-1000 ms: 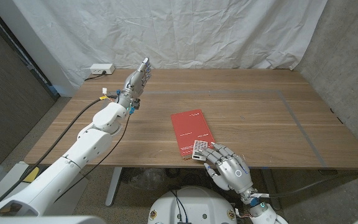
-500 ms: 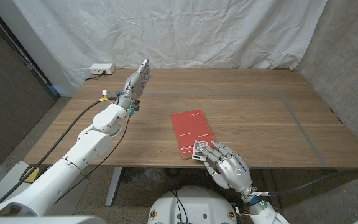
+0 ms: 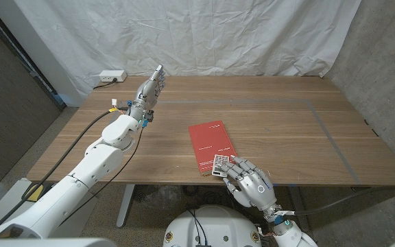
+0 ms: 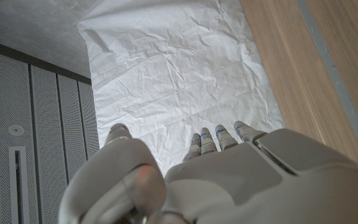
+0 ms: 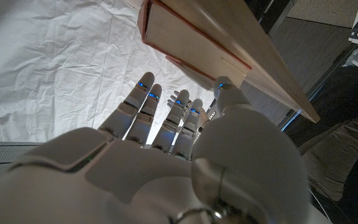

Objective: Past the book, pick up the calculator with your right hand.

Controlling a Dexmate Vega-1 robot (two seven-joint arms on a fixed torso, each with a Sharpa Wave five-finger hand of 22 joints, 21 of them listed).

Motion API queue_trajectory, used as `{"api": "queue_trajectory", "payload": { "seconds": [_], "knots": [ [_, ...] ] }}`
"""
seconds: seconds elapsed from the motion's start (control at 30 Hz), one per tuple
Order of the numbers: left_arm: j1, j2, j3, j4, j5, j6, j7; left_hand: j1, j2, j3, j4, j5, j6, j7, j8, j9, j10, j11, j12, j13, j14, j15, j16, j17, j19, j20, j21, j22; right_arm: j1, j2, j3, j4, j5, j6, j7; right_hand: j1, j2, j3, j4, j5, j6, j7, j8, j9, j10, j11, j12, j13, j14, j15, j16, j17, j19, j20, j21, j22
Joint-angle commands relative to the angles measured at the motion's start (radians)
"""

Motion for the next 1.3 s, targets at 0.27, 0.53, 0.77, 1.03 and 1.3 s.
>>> {"api": "queue_trajectory", "payload": {
  "seconds": [0.27, 0.53, 0.77, 1.03, 1.3],
  "knots": [
    [-0.005, 0.001, 0.003, 0.007, 0.003, -0.004, -0.008, 0.008, 0.001, -0.009, 0.001, 0.0, -0.006, 0.001, 0.004, 0.005, -0.006, -0.003, 0.001, 0.004, -0.007, 0.0, 0.005, 0.004, -0.008, -0.022, 0.007, 0.006, 0.027, 0.031, -0.024, 0.041, 0.008, 0.002, -0.046, 0.02, 0.009, 0.01, 0.003, 0.007, 0.037, 0.0, 0.017, 0.007, 0.034, -0.002, 0.019, 0.006, 0.032, -0.159, 0.013, 0.007, 0.024, -0.12, 0.009, 0.005],
    [-0.009, 0.004, 0.005, 0.01, 0.002, 0.006, -0.01, 0.008, 0.002, -0.01, 0.001, -0.001, -0.007, 0.001, 0.004, 0.005, -0.006, -0.003, 0.002, 0.004, -0.007, 0.0, 0.005, 0.004, -0.009, -0.022, 0.007, 0.006, 0.039, 0.042, -0.033, 0.067, 0.029, 0.016, -0.061, 0.022, 0.01, 0.01, 0.004, 0.007, 0.041, 0.0, 0.019, 0.007, 0.037, -0.002, 0.02, 0.006, 0.036, -0.16, 0.014, 0.008, 0.028, -0.121, 0.01, 0.006],
    [-0.022, -0.001, 0.015, 0.023, 0.002, 0.014, -0.015, 0.009, 0.002, -0.011, 0.001, -0.001, -0.006, -0.001, 0.004, 0.005, -0.006, -0.001, 0.002, 0.004, -0.007, -0.001, 0.005, 0.004, -0.009, -0.022, 0.007, 0.006, 0.048, 0.049, -0.044, 0.08, 0.041, 0.024, -0.057, 0.022, 0.009, 0.009, 0.004, 0.006, 0.042, 0.0, 0.02, 0.007, 0.039, -0.002, 0.021, 0.006, 0.037, -0.159, 0.014, 0.008, 0.028, -0.122, 0.01, 0.006],
    [-0.034, -0.006, 0.024, 0.034, 0.001, 0.015, -0.026, 0.009, 0.003, -0.012, 0.001, -0.001, -0.006, 0.0, 0.005, 0.005, -0.005, -0.003, 0.002, 0.004, -0.007, -0.001, 0.006, 0.004, -0.01, -0.021, 0.007, 0.006, 0.053, 0.05, -0.051, 0.08, 0.039, 0.02, -0.056, 0.022, 0.01, 0.01, 0.005, 0.006, 0.042, 0.0, 0.02, 0.007, 0.039, -0.002, 0.021, 0.006, 0.037, -0.16, 0.014, 0.008, 0.028, -0.122, 0.01, 0.006],
    [-0.028, -0.002, 0.021, 0.028, 0.004, 0.02, -0.016, 0.009, 0.003, -0.013, 0.001, -0.001, -0.006, 0.0, 0.005, 0.005, -0.005, -0.004, 0.003, 0.004, -0.007, -0.001, 0.005, 0.004, -0.012, -0.02, 0.007, 0.006, 0.062, 0.045, -0.054, 0.082, 0.035, 0.024, -0.057, 0.025, 0.014, 0.011, 0.005, 0.006, 0.045, 0.0, 0.021, 0.007, 0.041, -0.002, 0.022, 0.007, 0.038, -0.161, 0.014, 0.009, 0.03, -0.122, 0.01, 0.006]
  ]
}}
